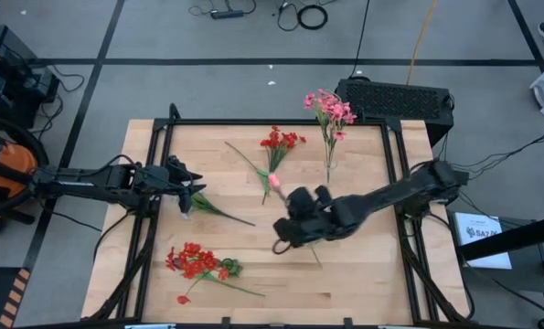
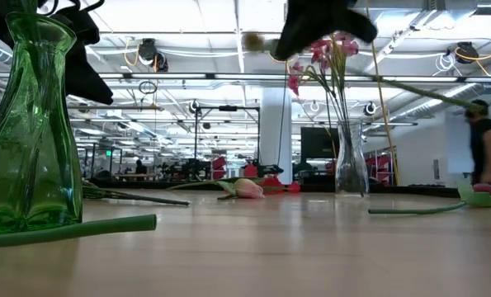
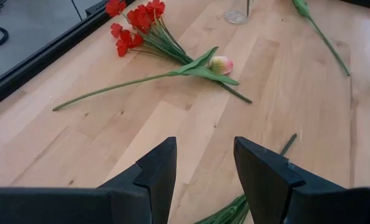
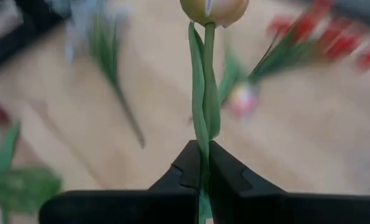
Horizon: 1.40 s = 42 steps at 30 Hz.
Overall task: Sort flowers into vase by color
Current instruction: Put the bottom pink flower into the transparent vase
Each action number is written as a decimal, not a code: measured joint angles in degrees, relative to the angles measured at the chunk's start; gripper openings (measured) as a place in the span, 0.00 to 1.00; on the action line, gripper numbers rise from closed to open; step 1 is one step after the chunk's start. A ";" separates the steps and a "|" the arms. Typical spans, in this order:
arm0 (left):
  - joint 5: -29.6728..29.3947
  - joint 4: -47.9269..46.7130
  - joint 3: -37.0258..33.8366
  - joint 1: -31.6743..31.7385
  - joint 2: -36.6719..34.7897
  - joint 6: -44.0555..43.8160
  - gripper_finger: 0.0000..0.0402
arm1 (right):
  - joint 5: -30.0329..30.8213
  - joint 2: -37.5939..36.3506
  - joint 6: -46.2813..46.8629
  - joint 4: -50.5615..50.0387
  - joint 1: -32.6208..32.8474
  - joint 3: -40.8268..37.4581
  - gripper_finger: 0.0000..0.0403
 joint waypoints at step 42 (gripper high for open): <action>-5.47 0.52 0.00 -0.01 0.42 0.35 0.42 | 52.54 -35.20 42.39 -35.91 11.20 -29.69 0.00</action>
